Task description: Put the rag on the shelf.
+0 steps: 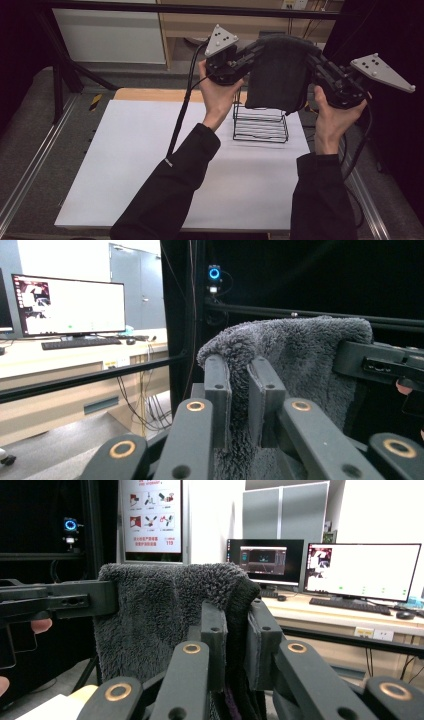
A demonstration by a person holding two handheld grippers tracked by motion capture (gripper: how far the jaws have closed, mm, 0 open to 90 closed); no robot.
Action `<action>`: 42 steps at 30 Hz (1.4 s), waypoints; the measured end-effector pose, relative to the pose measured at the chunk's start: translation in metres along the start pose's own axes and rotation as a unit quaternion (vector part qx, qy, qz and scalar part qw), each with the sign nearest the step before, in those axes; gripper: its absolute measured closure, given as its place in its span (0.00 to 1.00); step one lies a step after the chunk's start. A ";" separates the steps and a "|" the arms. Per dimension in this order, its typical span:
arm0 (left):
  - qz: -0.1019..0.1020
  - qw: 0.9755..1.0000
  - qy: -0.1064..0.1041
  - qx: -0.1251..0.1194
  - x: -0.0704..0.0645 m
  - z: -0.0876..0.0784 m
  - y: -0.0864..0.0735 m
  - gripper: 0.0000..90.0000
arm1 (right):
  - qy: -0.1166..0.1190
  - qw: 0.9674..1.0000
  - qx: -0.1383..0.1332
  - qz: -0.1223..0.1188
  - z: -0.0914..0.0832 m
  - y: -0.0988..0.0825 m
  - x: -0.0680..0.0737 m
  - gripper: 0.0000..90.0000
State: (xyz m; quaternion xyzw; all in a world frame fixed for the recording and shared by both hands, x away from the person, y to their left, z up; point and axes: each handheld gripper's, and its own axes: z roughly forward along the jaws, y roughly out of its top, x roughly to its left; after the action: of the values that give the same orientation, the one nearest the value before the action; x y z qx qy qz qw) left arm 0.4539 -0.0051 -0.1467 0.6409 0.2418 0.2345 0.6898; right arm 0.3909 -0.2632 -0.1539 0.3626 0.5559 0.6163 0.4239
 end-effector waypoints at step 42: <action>0.008 0.999 0.032 0.029 0.053 0.061 0.002 0.89 | -0.006 1.000 0.008 0.002 0.083 -0.010 -0.049 0.90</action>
State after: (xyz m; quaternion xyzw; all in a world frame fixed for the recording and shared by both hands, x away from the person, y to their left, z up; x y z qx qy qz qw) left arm 0.5334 -0.0188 -0.1423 0.6549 0.2654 0.2532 0.6607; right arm 0.4869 -0.2770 -0.1529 0.3704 0.5577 0.6106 0.4230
